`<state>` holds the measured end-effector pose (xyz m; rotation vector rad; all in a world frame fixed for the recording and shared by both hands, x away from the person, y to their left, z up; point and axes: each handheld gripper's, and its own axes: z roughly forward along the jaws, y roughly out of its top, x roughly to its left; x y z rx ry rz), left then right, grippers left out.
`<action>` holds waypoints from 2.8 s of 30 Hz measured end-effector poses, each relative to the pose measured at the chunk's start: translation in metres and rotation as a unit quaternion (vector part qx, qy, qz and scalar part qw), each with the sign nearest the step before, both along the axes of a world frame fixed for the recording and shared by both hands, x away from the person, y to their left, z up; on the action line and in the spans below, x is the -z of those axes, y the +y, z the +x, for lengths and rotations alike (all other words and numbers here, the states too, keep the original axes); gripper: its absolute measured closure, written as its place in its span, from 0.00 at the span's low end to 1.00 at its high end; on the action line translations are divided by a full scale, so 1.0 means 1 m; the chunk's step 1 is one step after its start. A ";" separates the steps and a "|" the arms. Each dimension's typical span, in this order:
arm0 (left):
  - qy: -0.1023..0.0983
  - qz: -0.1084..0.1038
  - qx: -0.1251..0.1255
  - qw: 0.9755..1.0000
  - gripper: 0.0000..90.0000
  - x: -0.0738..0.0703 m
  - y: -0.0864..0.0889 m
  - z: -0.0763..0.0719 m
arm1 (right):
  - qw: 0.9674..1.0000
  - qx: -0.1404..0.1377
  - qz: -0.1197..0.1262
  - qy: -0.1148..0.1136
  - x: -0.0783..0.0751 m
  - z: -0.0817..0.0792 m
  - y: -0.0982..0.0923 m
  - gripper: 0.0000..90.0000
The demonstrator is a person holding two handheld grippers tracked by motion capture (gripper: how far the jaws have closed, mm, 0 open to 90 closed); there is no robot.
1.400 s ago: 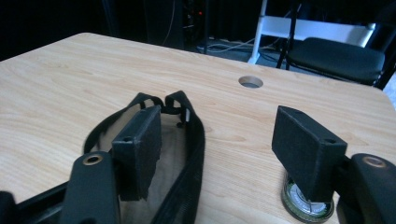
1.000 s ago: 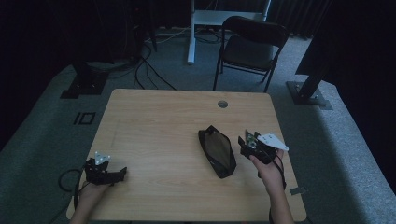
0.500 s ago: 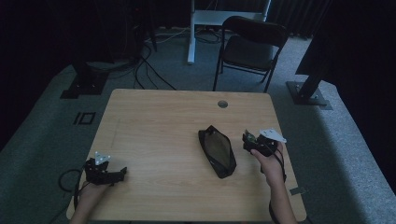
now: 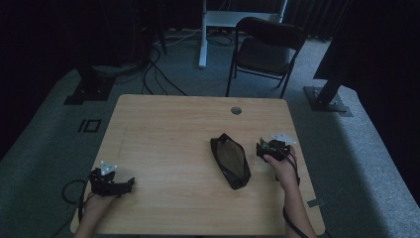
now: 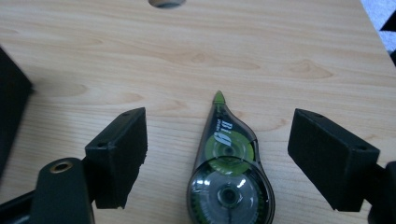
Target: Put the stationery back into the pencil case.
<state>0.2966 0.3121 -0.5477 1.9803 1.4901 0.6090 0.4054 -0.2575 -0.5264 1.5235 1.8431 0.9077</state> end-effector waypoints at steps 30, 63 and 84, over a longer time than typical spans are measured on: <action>0.000 0.000 0.000 1.000 0.00 0.000 0.000 0.000 | 0.999 -0.006 0.004 0.044 0.021 0.014 -0.010 0.52; 0.000 0.000 0.000 1.000 0.00 0.000 0.000 0.000 | 0.999 -0.029 -0.004 0.030 -0.025 -0.005 0.008 0.56; 0.000 0.000 0.000 1.000 0.00 0.000 0.000 0.000 | 0.998 -0.066 0.011 -0.021 -0.076 -0.033 0.045 0.56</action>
